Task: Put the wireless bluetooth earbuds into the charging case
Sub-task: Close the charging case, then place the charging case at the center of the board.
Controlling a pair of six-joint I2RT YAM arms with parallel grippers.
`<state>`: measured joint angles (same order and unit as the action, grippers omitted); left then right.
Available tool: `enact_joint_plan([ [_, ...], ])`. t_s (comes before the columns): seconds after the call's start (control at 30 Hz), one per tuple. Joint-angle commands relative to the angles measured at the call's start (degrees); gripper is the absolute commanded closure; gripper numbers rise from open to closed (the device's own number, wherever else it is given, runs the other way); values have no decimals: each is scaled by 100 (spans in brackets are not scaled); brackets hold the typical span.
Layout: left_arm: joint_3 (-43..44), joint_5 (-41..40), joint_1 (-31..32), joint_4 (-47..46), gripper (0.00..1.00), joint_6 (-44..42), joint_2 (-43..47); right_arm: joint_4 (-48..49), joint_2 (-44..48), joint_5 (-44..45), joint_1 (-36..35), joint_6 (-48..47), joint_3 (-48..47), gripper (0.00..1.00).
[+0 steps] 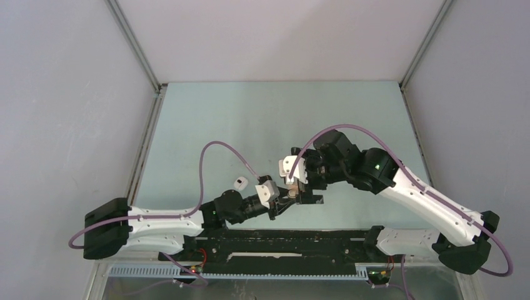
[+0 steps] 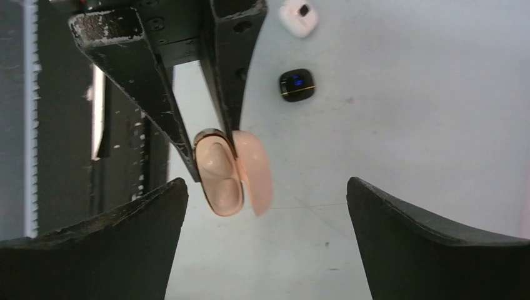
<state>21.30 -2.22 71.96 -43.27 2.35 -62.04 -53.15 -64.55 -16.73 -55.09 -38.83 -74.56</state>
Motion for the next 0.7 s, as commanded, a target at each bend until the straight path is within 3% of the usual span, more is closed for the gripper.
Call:
enact_joint_plan([
  [0.0, 361, 63, 135, 38, 100, -427, -12, -296, 16, -630, 17, 223, -34, 0],
  [0.17, 362, -299, 147, -29, 100, -292, -4, -634, 38, -1033, -116, 132, 9, 0],
  [0.4, 345, -850, 133, -345, 100, 359, -181, -562, 531, -801, 36, 623, 107, 1],
  [0.5, 451, -823, 132, -185, 100, 445, -449, -348, 756, -751, 940, 868, -160, 0],
  [0.57, 474, -905, 116, -211, 100, 631, -658, -240, 819, -1276, 2255, 841, -302, 0],
  [0.6, 503, -902, 90, -205, 100, 735, -774, -228, 810, -1796, 3351, 842, -338, 1],
  [0.67, 632, -862, 52, -141, 100, 919, -1035, -319, 704, -2563, 4530, 831, -322, 1],
])
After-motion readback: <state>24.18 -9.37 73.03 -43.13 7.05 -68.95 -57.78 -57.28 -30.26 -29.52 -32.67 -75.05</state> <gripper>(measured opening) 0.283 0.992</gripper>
